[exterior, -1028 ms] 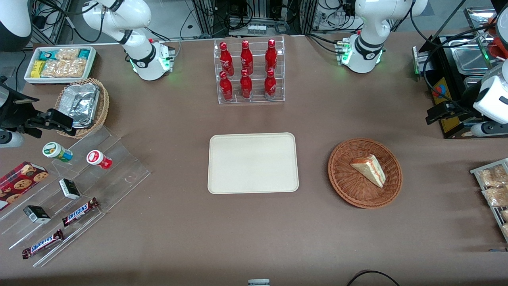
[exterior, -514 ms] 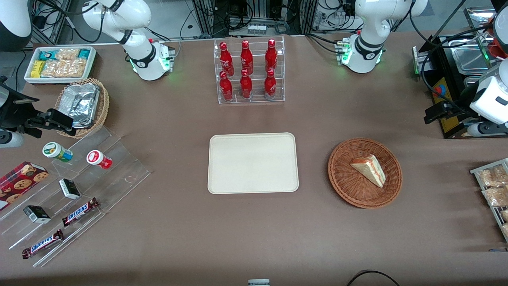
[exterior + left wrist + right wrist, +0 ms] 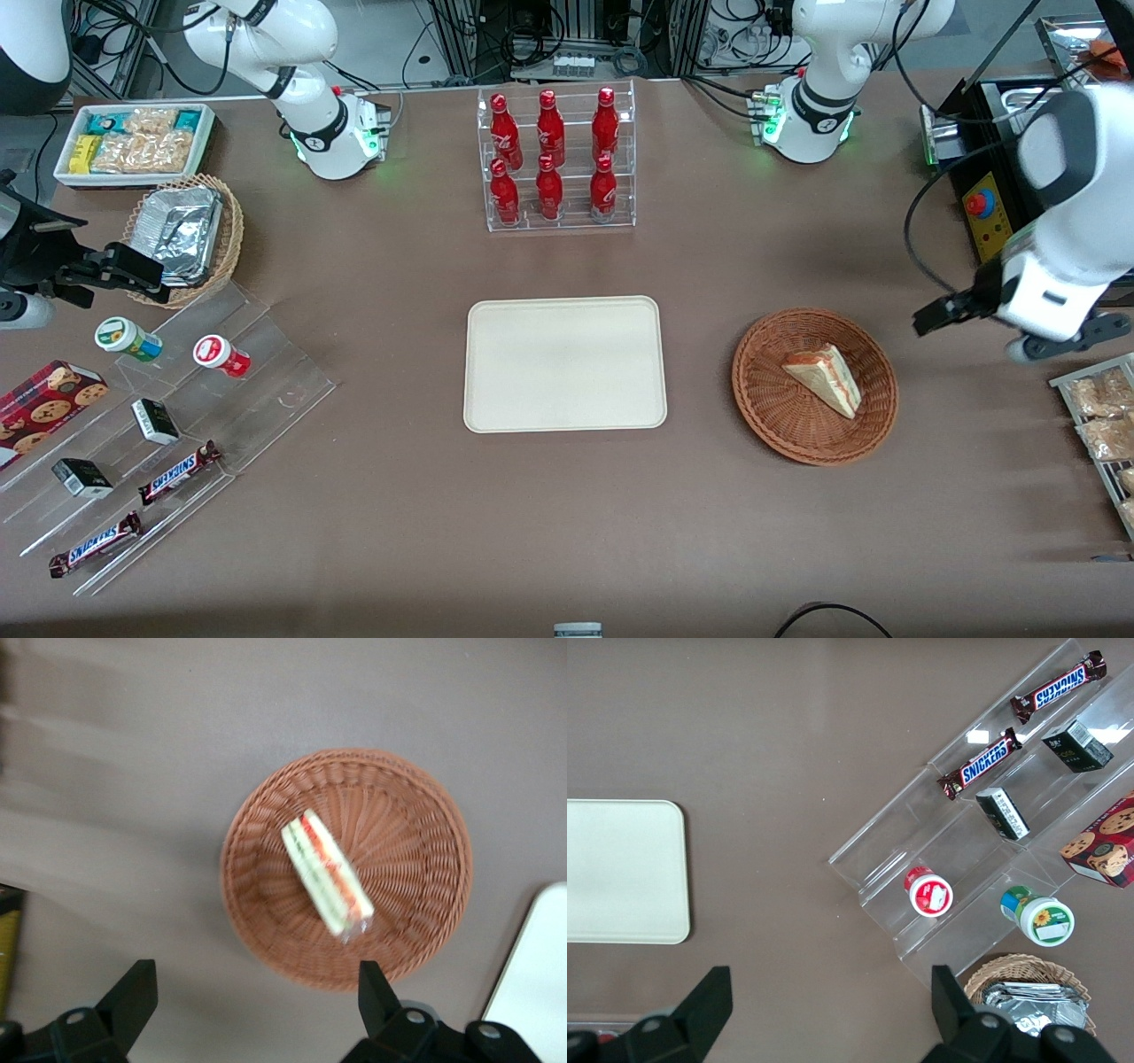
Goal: Place sandwich from basket to tray
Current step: 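Lower the open left gripper onto the sandwich in the wicker basket, then close the left gripper on the wrapped sandwich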
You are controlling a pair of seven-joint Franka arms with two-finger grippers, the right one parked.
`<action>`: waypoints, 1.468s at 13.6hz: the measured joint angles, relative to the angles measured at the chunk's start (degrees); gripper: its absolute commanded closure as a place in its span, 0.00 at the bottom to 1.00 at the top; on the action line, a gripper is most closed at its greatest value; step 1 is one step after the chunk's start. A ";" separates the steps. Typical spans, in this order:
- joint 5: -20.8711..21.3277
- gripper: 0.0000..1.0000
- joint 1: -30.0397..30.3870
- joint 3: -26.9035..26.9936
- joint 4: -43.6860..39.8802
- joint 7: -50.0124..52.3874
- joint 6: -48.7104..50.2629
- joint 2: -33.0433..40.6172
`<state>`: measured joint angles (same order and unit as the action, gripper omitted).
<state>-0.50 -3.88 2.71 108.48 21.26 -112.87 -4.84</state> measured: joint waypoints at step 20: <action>0.01 0.00 -5.92 -0.37 14.29 29.49 -29.12 -10.47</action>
<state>-0.49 -9.80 2.34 122.77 50.75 -141.99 -15.31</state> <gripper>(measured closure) 0.000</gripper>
